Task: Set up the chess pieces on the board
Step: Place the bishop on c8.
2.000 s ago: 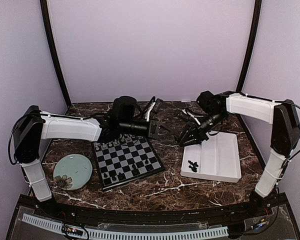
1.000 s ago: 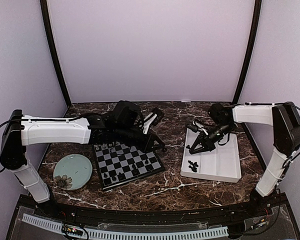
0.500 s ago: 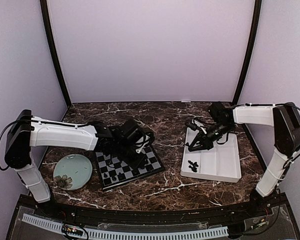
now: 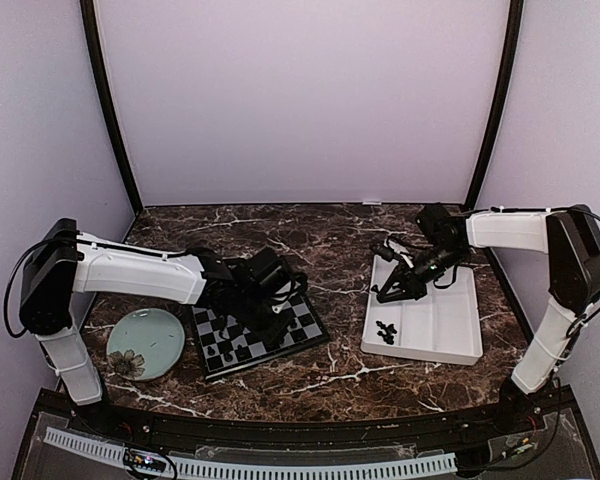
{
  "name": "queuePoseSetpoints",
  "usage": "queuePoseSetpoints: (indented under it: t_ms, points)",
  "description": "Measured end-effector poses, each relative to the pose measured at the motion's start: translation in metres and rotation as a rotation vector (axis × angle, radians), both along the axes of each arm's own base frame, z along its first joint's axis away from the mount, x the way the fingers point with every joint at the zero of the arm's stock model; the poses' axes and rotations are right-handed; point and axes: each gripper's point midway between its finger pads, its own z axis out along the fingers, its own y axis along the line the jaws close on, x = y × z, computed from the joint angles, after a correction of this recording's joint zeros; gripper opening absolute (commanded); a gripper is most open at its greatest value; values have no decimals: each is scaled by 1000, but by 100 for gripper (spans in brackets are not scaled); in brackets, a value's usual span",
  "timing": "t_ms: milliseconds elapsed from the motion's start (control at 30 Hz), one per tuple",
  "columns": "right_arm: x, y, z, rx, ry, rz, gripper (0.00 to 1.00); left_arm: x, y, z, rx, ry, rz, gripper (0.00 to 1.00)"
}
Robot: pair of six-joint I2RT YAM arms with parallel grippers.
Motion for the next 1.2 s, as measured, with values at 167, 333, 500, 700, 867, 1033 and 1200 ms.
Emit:
queuePoseSetpoints:
  t_ms: [167,333,500,700,867,1033,1200]
  points:
    - [0,0,0,0,0,0,0,0,-1,-1,0,3,-1,0]
    - [0,0,0,0,1,0,0,-1,-2,-1,-6,6,-4,0]
    - [0,0,-1,-1,3,1,0,0,-4,-1,-13,4,-5,0]
    - [0,0,-3,-4,9,1,0,0,-7,-1,-22,9,-9,2]
    - [0,0,-4,-4,11,1,0,-1,-7,-1,-24,11,-11,5]
    - [0,0,-4,-4,11,1,0,0,-7,-1,-24,12,-11,13]
    - [0,0,-4,-4,11,1,0,-1,-7,-2,-22,14,-11,18]
